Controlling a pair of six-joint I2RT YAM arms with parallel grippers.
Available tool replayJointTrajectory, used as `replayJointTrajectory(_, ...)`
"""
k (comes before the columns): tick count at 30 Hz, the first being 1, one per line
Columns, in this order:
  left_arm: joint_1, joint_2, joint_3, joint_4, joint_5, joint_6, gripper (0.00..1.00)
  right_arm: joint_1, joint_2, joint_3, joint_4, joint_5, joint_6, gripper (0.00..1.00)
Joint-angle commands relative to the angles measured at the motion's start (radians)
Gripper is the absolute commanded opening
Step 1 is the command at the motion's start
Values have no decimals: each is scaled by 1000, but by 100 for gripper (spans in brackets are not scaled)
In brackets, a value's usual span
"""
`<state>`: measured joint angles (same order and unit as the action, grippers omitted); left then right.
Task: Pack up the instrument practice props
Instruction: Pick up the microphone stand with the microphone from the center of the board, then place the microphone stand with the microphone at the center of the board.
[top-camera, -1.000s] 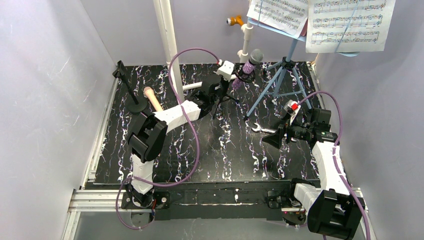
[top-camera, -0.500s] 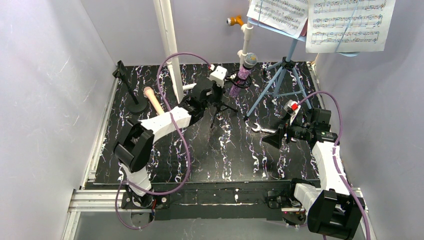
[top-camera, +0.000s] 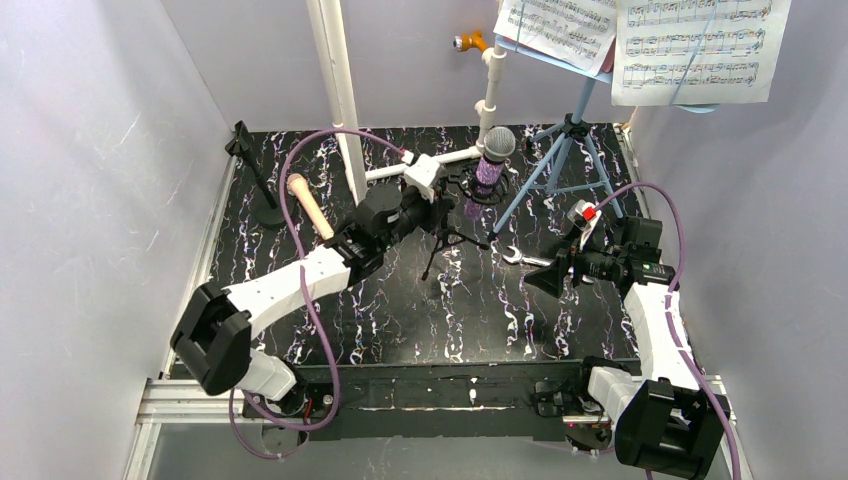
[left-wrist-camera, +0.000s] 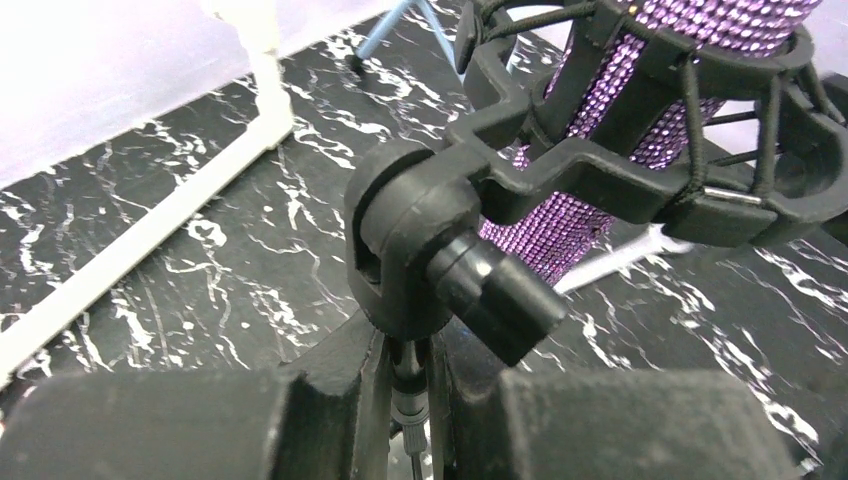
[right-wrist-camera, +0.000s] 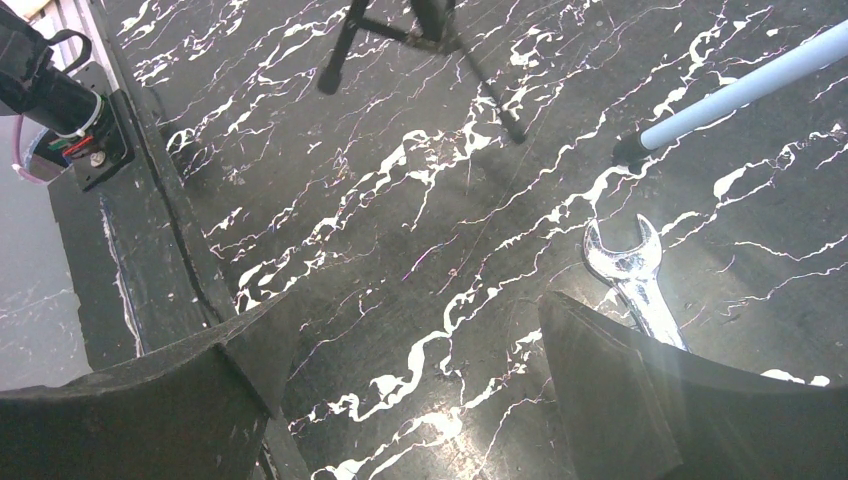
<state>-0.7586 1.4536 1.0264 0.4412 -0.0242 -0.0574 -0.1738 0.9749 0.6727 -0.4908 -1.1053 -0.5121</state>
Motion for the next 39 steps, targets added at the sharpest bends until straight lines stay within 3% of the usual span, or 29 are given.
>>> replayJointTrajectory(1, -48, -146, -42, 120, 24, -27, 0, 5, -5, 2, 19, -12, -16, 98)
replayJointTrajectory(8, -128, -254, -148, 122, -65, -56, 0, 5, -2, 1, 21, -15, -16, 99)
replayJointTrajectory(10, -201, -280, -195, 128, -140, -61, 0, 5, -1, -1, 21, -14, -16, 98)
replayJointTrajectory(18, -350, -194, -267, 320, -308, 25, 0, 4, -4, -1, 21, -10, -17, 98)
replayJointTrajectory(37, -361, -115, -352, 396, -344, 88, 0, 5, 5, -2, 21, -7, -19, 99)
replayJointTrajectory(39, -361, -120, -364, 396, -347, 80, 5, 5, 5, -2, 22, -6, -19, 98)
